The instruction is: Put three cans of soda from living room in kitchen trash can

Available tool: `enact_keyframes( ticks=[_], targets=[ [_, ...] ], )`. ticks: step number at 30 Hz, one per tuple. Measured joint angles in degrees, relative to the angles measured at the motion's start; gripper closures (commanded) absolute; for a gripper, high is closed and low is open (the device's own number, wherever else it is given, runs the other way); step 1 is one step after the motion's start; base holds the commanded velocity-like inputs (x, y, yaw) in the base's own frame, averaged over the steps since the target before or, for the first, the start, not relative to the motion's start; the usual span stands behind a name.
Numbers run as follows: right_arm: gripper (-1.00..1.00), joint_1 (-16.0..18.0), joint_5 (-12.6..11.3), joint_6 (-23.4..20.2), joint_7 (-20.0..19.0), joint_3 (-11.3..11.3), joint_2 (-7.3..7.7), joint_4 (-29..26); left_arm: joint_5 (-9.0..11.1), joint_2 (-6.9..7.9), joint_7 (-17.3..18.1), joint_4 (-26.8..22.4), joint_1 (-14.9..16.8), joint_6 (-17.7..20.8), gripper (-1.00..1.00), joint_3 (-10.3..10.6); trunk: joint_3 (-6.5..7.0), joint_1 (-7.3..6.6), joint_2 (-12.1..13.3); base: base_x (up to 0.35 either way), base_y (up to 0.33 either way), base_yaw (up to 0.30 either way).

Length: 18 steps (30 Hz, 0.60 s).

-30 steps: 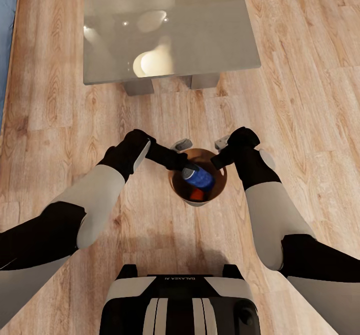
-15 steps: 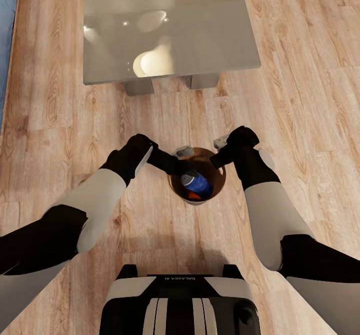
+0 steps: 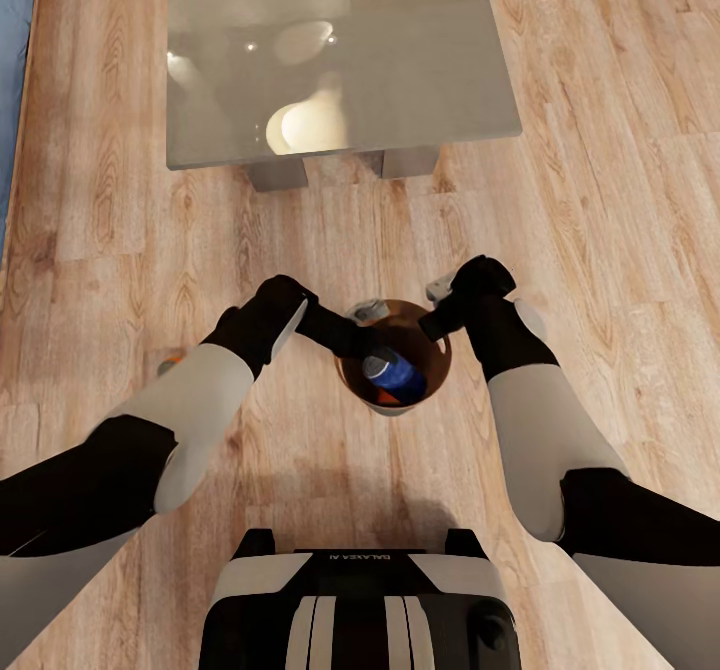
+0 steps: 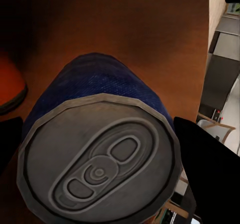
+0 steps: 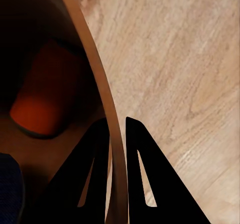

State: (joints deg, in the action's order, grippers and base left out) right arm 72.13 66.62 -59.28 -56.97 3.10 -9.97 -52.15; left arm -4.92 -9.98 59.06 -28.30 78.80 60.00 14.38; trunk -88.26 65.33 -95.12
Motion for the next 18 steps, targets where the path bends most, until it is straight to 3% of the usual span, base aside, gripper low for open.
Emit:
enact_keyframes(
  ticks=[2,3,4,6,11,14,15,18],
  targets=[
    [1.0,0.0,0.02,0.0,0.0,0.0,0.0,0.66,-0.01,0.0,0.0,-0.01,-0.31,0.0,1.0,0.11,0.0,0.0,0.0,0.0,0.0,0.0],
    [1.0,0.0,0.02,0.02,-0.01,0.0,0.0,1.11,-0.02,0.0,0.0,-0.04,-0.54,0.0,-1.0,0.23,0.0,0.0,0.0,0.0,0.0,0.0],
    [1.0,0.0,-0.13,-0.22,-0.05,0.03,-0.01,0.83,-1.0,-0.01,0.01,0.02,-0.82,-0.06,-1.0,0.67,-0.01,0.0,0.0,0.0,0.0,0.0],
    [1.0,0.02,-0.04,0.53,0.1,-0.02,-0.03,-1.82,1.03,-0.02,0.01,-0.32,-0.95,0.0,-1.0,0.62,0.0,0.0,0.0,0.0,0.0,0.0],
    [1.0,0.0,0.12,0.27,0.02,0.01,-0.03,-1.52,1.09,-0.02,-0.04,-0.17,-1.04,0.0,-1.0,0.9,0.0,0.0,0.0,0.0,0.0,0.0],
    [1.0,0.02,0.16,0.25,0.05,0.06,-0.03,-1.93,0.47,-0.02,-0.01,-1.08,-1.1,0.0,-1.0,1.21,0.0,0.0,0.0,0.0,0.0,0.0],
    [1.0,0.02,0.07,0.12,0.04,0.04,-0.01,-1.92,-0.83,-0.02,0.0,-2.11,-1.14,0.0,-1.0,1.58,0.0,0.0,0.0,0.0,0.0,0.0],
    [1.0,0.02,-0.41,-0.16,-0.01,0.06,0.02,-1.92,-0.91,-0.02,0.0,-4.46,-1.28,0.0,-1.0,2.33,0.0,0.0,0.0,0.0,0.0,0.0]
  ],
)
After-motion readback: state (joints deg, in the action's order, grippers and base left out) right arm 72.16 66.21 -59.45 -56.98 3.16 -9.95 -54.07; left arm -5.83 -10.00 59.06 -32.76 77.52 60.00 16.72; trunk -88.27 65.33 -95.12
